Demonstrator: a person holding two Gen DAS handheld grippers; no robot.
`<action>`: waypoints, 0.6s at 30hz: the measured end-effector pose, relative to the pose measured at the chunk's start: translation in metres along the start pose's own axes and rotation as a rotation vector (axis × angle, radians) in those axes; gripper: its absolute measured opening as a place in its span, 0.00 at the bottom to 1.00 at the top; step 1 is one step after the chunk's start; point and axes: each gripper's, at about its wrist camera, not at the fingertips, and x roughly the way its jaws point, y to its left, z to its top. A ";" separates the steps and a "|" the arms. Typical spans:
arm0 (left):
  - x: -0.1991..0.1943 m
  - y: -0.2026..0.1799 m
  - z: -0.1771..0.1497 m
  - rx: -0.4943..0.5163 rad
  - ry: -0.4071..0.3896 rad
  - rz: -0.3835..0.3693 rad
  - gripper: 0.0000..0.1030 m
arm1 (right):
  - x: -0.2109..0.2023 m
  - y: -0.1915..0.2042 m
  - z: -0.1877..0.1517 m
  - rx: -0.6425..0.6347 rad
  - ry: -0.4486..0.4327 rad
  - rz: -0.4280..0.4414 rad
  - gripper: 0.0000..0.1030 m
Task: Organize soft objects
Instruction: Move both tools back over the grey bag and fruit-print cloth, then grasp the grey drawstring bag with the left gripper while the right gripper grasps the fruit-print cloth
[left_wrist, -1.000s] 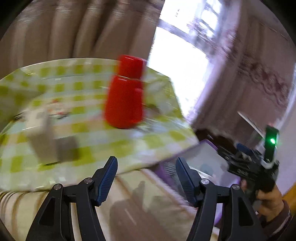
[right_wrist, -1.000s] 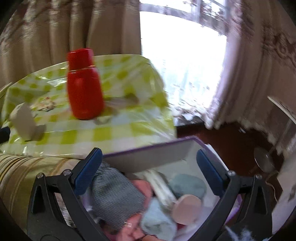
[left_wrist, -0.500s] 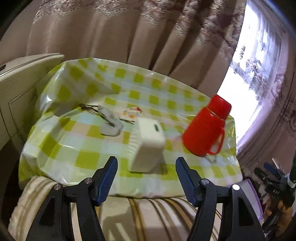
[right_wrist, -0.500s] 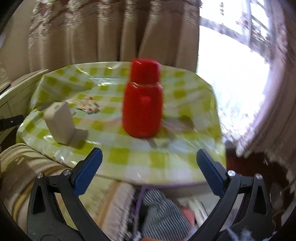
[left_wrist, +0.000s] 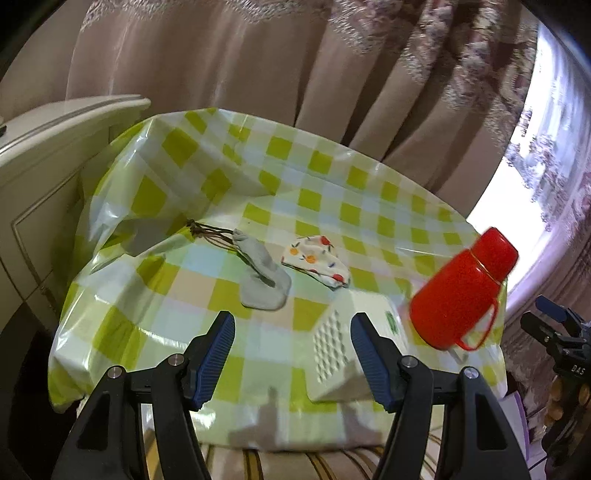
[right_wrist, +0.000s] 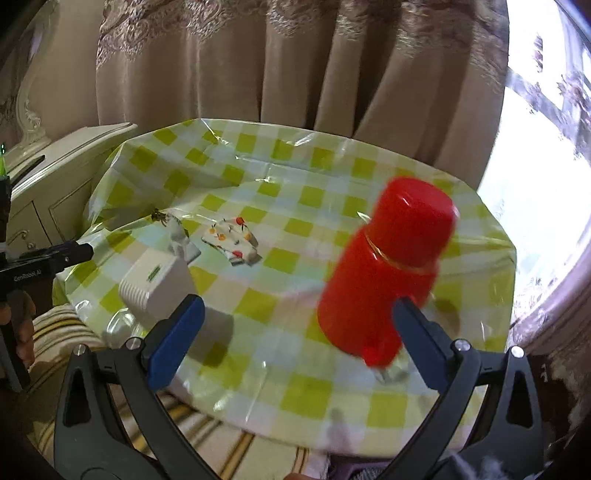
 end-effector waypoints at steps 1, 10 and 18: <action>0.004 0.002 0.004 -0.002 0.003 0.001 0.64 | 0.005 0.004 0.006 -0.008 -0.001 0.004 0.99; 0.054 0.019 0.040 -0.064 0.064 0.001 0.64 | 0.061 0.035 0.052 -0.037 0.041 0.085 0.99; 0.115 0.036 0.051 -0.141 0.184 -0.035 0.64 | 0.144 0.055 0.078 -0.056 0.178 0.175 0.99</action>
